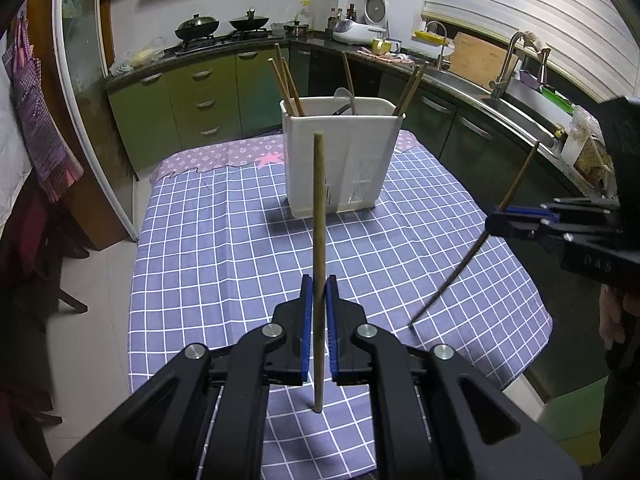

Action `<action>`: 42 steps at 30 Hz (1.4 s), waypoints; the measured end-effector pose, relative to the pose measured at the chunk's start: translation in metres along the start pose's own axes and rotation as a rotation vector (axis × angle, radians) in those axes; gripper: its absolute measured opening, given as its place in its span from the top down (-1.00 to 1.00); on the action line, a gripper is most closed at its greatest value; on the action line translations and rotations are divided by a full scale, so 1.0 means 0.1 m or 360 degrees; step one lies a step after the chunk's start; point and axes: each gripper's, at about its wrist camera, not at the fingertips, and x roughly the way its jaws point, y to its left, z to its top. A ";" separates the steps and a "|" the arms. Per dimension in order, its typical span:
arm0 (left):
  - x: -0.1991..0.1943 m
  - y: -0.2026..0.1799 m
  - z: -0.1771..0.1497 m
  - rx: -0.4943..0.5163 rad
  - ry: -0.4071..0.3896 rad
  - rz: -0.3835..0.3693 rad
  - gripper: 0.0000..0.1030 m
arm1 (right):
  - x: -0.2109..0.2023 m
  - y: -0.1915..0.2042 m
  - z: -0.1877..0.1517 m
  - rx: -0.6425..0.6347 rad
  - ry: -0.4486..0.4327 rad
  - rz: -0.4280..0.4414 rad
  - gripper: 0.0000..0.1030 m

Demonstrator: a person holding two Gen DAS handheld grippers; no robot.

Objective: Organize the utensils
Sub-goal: 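Carry both upright chopsticks over the white holder and lower them in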

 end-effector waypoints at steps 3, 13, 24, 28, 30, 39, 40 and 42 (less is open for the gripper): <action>-0.03 -0.03 0.00 0.0015 -0.0018 0.0002 0.87 | 0.00 -0.01 -0.04 0.0004 -0.0002 0.0016 0.86; -0.14 -0.08 0.07 0.0055 -0.0066 -0.0021 0.87 | -0.03 0.02 -0.05 0.0008 -0.0007 0.0015 0.86; -0.10 -0.09 0.33 0.0050 -0.0066 -0.0073 0.87 | -0.14 0.05 0.17 -0.0029 -0.0067 -0.0003 0.86; -0.16 -0.09 0.54 0.0065 -0.0106 -0.0081 0.87 | -0.26 0.07 0.29 -0.0055 -0.0114 -0.0011 0.86; -0.19 -0.10 0.67 0.0080 -0.0138 -0.0074 0.87 | -0.33 0.08 0.36 -0.0067 -0.0146 -0.0014 0.86; -0.42 -0.14 1.41 0.0075 -0.0348 -0.0036 0.87 | -0.55 0.06 0.66 -0.0102 -0.0247 -0.0024 0.86; -0.45 -0.15 1.51 0.0076 -0.0376 -0.0028 0.87 | -0.56 0.05 0.68 -0.0102 -0.0252 -0.0023 0.86; -0.50 -0.16 1.67 0.0074 -0.0425 -0.0024 0.87 | -0.58 0.03 0.72 -0.0102 -0.0261 -0.0020 0.86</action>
